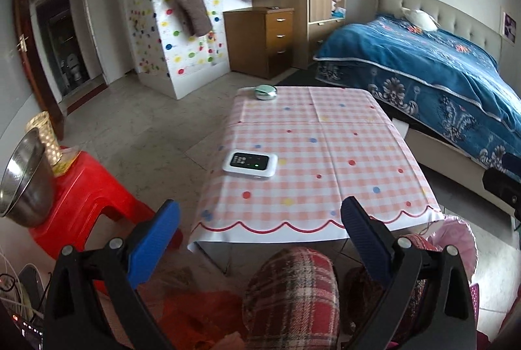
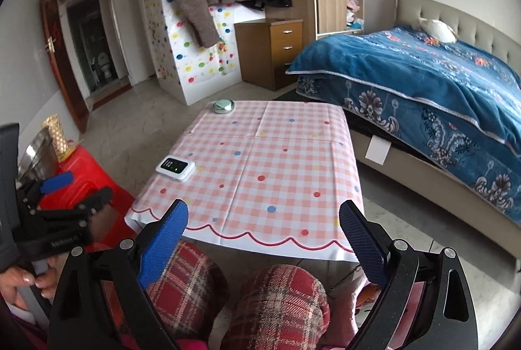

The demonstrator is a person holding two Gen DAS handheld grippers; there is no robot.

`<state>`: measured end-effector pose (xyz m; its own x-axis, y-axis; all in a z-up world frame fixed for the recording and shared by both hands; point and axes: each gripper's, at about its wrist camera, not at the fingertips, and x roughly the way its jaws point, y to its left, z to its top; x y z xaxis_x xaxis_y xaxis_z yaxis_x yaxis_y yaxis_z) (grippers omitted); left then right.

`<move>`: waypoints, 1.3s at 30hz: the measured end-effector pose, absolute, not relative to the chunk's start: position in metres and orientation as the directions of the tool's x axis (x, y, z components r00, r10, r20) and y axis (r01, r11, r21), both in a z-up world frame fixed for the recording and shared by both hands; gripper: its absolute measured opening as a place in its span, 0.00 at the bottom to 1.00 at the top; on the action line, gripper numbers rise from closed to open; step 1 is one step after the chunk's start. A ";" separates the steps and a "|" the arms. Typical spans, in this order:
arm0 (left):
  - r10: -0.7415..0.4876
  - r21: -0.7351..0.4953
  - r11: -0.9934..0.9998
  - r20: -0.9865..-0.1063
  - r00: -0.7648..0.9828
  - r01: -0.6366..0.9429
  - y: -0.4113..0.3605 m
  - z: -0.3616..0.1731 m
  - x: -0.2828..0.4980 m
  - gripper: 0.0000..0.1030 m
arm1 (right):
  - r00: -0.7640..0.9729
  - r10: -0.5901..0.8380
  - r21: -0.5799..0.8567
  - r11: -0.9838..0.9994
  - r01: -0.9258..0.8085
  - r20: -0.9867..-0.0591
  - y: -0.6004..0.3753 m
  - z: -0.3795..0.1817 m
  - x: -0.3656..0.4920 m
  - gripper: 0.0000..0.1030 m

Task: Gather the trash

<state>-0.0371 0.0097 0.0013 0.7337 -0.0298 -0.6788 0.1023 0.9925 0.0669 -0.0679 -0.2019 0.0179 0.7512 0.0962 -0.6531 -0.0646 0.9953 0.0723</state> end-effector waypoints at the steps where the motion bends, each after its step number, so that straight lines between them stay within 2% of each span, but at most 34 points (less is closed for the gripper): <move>1: -0.029 0.062 0.993 -0.677 0.735 0.096 0.013 0.003 -0.037 0.93 | 0.751 0.099 0.073 0.995 -0.068 -0.653 -0.203 0.019 -0.068 0.90; 39: -0.040 0.054 0.993 -0.680 0.732 0.104 0.014 0.004 -0.036 0.93 | 0.747 0.103 0.075 0.995 -0.071 -0.657 -0.208 0.019 -0.069 0.90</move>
<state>-0.0359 0.0139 0.0040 0.7320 -0.0397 -0.6802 0.1040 0.9931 0.0540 -0.0689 -0.2077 0.0193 0.7473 0.1029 -0.6565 -0.0713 0.9947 0.0748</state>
